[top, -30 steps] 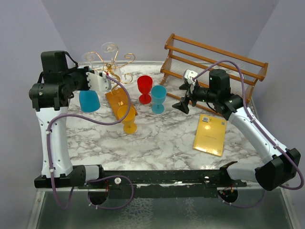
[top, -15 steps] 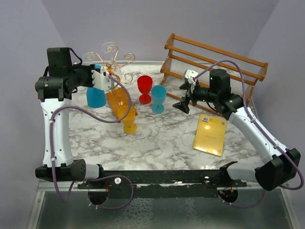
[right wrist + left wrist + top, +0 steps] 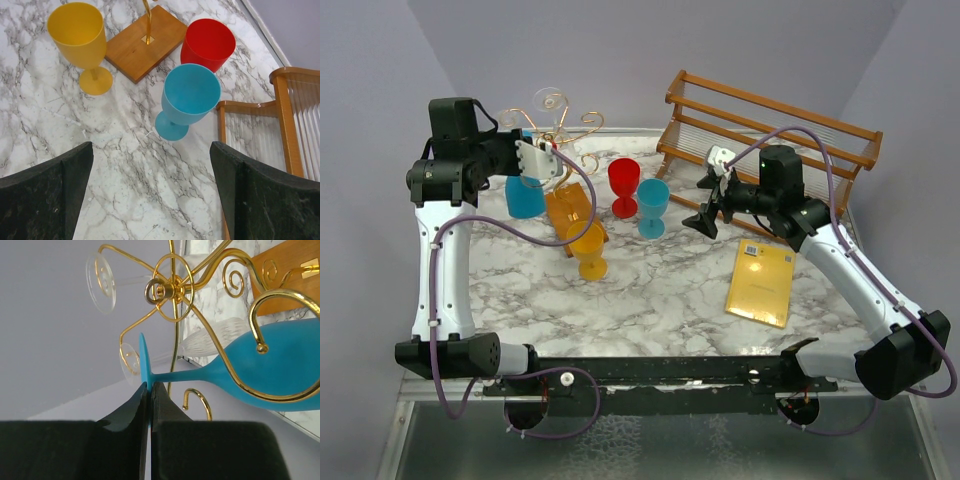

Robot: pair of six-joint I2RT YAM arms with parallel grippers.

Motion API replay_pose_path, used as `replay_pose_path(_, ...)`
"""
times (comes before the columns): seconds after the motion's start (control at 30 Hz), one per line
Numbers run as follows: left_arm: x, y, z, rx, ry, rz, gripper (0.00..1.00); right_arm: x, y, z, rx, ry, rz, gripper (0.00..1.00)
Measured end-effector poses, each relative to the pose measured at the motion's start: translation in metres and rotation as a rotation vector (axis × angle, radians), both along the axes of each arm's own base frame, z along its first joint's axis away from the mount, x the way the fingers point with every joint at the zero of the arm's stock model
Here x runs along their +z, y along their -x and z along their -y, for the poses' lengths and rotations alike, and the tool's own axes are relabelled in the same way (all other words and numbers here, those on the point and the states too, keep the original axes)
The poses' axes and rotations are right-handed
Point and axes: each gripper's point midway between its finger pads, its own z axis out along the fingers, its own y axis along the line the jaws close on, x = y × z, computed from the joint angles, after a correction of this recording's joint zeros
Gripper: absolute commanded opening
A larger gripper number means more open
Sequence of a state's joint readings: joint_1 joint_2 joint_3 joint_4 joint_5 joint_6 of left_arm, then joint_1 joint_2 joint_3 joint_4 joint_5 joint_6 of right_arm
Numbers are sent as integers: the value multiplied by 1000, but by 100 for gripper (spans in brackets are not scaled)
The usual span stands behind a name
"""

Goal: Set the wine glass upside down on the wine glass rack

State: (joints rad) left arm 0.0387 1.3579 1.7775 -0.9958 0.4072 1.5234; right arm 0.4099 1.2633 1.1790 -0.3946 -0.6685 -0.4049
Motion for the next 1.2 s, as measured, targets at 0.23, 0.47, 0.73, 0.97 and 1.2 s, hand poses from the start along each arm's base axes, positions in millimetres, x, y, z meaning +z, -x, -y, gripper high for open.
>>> replay_pose_path(0.23,3,-4,-13,77,-20,15,4,-1,-2,2,-6,1,-3,100)
replay_pose_path(0.47,3,-5,-23,134,-44,14,4,-1,-2,2,-6,1,-4,100)
replay_pose_path(0.73,4,-6,-29,168,-52,19,4,-3,-2,1,-4,2,-7,100)
replay_pose_path(0.97,3,-8,-29,173,-45,22,4,-3,-2,1,-4,2,-8,100)
replay_pose_path(1.2,2,-6,-35,196,-61,15,4,-3,-2,1,-4,3,-8,100)
